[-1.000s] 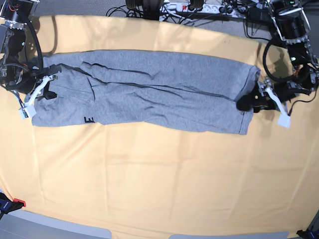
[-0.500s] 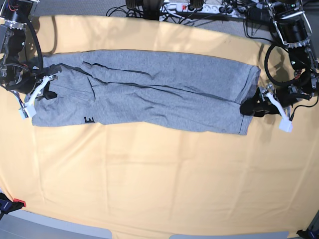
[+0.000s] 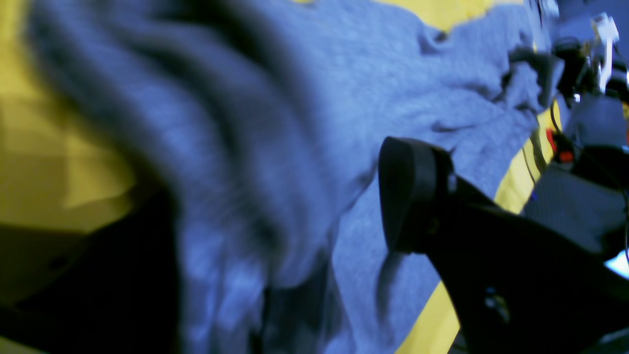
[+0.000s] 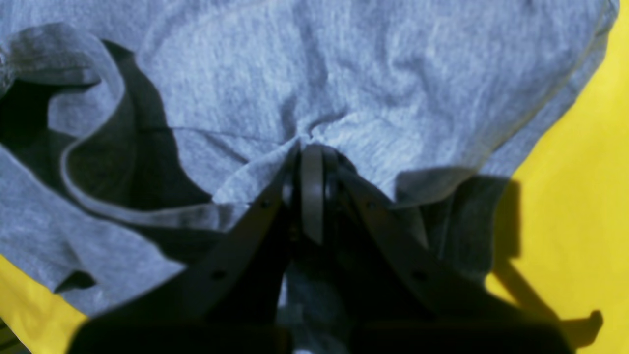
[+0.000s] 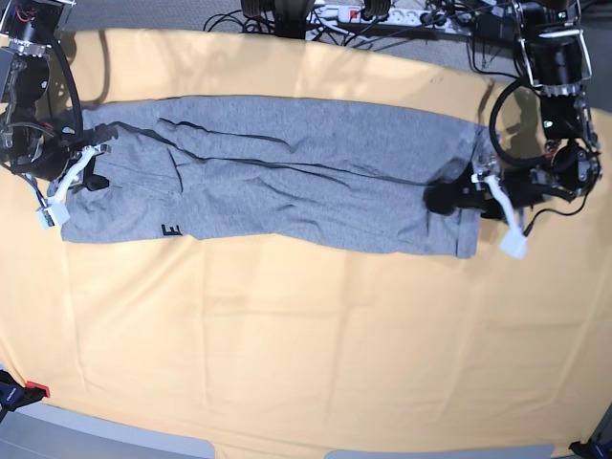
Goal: Layout the t-shirt on the table in an organized manner, then fold the t-shirt properly
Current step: 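Hold the strip end with the left gripper and tighten the grip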
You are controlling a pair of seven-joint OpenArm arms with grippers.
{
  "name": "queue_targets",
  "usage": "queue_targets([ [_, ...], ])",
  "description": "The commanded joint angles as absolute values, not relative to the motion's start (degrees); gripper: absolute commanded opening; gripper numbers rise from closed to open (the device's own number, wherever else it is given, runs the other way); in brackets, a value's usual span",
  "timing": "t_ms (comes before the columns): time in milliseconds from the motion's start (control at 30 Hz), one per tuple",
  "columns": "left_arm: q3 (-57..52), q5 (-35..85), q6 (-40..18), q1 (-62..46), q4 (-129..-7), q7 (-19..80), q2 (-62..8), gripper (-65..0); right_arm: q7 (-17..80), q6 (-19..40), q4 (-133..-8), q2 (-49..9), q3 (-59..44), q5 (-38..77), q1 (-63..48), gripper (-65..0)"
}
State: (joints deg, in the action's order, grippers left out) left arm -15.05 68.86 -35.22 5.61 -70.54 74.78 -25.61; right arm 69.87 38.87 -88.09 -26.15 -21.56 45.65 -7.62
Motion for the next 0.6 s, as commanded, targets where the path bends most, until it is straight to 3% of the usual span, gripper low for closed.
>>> queue_targets([
  [0,-13.34,64.14,-34.52,5.02,-70.39,79.59,-26.0,-22.8,73.34,38.76,-88.03,-26.83,-21.43,43.42,-7.9,-65.0],
  [133,-11.6,63.86,-35.16,5.78,-70.39,79.57,-25.98,-23.7,73.36,38.76,-88.03,-26.83,-21.43,43.4,-7.92,-65.0],
  [200,-11.79,63.46,-35.14,6.31,-70.39,79.64,-26.06,-28.5,73.38,38.76,-88.03,-26.83,-21.43,43.4,-7.92,-65.0],
  [400,-14.85,61.32,-35.09,7.84,-70.39,79.61,-26.06,-65.0,73.34,38.85,-88.27,-26.85,-21.43,43.94,-7.9,-65.0],
  [567,-18.55,61.52,-35.14,8.47,-70.39,79.59,-26.28,-65.0,73.34,40.0,-90.76,-26.83,-21.43,47.16,-7.92,-65.0],
])
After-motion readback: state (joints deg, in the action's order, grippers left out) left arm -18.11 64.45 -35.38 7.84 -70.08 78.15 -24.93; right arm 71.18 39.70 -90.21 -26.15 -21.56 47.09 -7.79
